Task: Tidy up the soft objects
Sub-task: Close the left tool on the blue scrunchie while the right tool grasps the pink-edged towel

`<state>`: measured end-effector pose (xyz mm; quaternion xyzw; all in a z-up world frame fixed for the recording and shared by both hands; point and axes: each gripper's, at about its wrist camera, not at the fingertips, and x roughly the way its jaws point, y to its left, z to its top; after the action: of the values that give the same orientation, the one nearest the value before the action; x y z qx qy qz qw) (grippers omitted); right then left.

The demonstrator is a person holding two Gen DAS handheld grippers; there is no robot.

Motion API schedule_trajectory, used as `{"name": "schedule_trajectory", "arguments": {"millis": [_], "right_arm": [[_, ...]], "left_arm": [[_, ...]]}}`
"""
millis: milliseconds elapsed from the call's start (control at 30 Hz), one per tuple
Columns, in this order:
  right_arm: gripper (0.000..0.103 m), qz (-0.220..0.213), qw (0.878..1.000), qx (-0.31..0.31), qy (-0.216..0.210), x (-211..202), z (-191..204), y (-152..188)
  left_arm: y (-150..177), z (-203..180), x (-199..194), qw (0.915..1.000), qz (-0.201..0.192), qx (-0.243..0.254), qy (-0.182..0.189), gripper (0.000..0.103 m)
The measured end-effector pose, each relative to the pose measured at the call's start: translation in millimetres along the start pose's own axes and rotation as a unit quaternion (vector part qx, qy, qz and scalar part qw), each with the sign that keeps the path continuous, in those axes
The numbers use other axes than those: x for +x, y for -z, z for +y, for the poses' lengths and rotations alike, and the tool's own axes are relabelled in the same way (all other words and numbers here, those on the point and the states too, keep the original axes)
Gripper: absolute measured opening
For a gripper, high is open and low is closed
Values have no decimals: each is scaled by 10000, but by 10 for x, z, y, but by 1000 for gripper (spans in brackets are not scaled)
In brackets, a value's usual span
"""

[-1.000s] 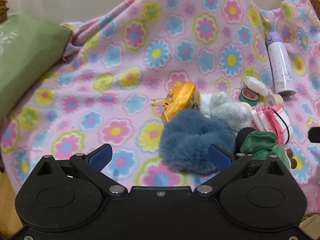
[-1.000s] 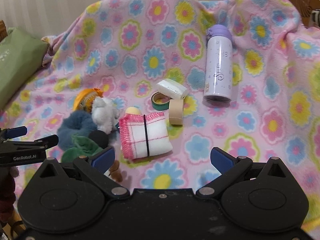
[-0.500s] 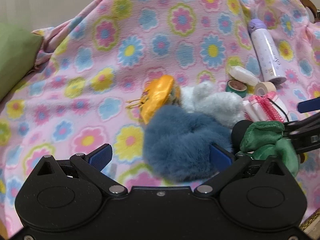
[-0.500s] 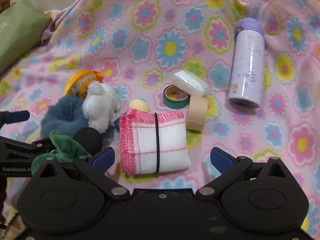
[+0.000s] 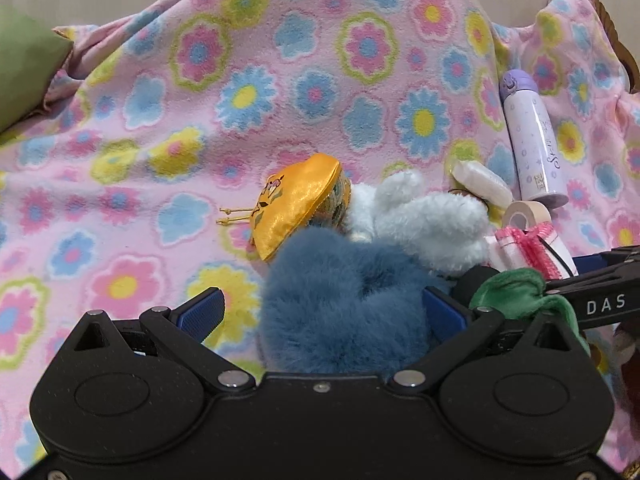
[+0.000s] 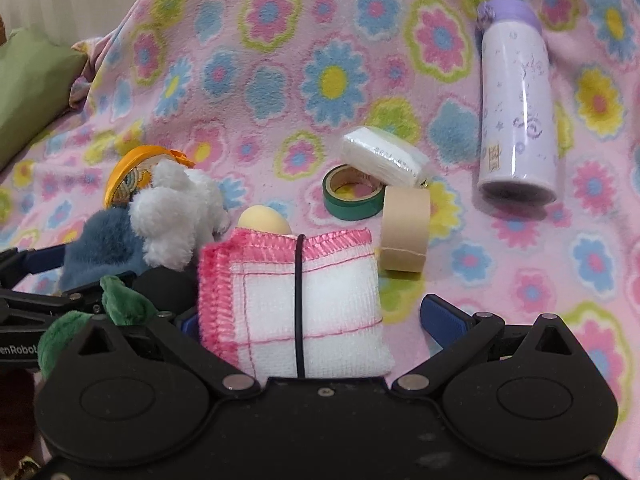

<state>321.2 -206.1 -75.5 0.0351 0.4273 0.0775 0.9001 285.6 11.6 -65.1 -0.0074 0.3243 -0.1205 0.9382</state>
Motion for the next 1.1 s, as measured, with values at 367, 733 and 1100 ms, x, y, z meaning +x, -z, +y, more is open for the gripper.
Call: {"name": "schedule_trajectory", "arguments": {"millis": [367,733,1100], "right_arm": [[103,-242,9996,91,-92,77,-4,36],[103,-285,9994,157,-106,64,-13,51],[102,-294,9993,193,-115,49,-20,54]], "left_arm": [[58,68,41,9995,45,-290,117,101],[94,323,24,9927,74,-1145,-367,100],[-105,139,200,9866,860,-285,-1356,100]]}}
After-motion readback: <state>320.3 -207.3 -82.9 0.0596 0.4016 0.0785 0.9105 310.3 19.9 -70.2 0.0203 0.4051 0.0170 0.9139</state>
